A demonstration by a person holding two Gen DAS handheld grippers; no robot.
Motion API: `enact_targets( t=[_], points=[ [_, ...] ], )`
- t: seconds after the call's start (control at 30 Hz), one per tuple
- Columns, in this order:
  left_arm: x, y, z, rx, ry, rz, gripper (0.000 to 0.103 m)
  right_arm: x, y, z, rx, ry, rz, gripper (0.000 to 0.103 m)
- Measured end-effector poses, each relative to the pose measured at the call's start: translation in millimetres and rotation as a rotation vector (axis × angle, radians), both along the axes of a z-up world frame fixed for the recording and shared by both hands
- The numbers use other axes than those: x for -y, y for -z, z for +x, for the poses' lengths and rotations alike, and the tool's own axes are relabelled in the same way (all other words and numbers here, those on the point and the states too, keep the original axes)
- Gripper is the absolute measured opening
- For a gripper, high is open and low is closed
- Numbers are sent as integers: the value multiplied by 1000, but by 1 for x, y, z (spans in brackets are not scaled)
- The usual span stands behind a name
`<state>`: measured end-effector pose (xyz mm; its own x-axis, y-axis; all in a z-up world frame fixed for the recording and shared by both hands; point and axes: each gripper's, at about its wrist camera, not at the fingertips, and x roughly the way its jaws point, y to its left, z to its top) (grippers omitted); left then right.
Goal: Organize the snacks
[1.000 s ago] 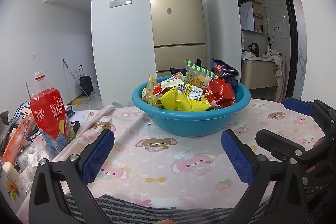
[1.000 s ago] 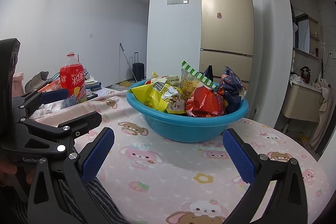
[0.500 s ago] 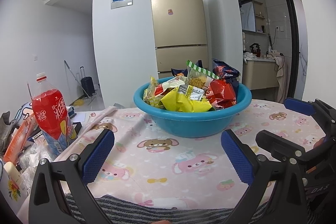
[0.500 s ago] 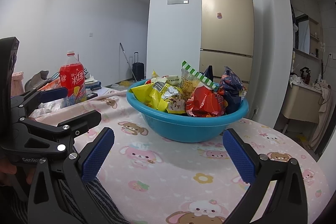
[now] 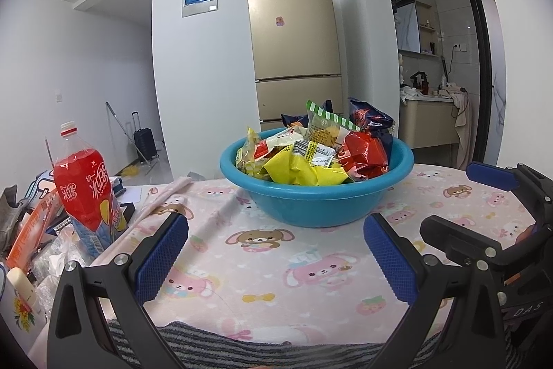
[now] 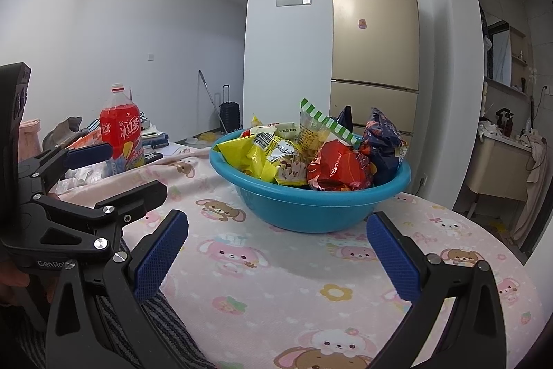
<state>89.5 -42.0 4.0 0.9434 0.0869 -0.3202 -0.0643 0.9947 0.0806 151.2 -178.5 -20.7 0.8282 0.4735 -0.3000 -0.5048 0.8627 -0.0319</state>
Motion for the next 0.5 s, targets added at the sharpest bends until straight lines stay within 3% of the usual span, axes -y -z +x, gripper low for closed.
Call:
enact_targets(
  t=[0.5],
  points=[
    [0, -2, 0, 0, 3, 0, 103, 0, 1, -1, 0, 2, -2, 103]
  ],
)
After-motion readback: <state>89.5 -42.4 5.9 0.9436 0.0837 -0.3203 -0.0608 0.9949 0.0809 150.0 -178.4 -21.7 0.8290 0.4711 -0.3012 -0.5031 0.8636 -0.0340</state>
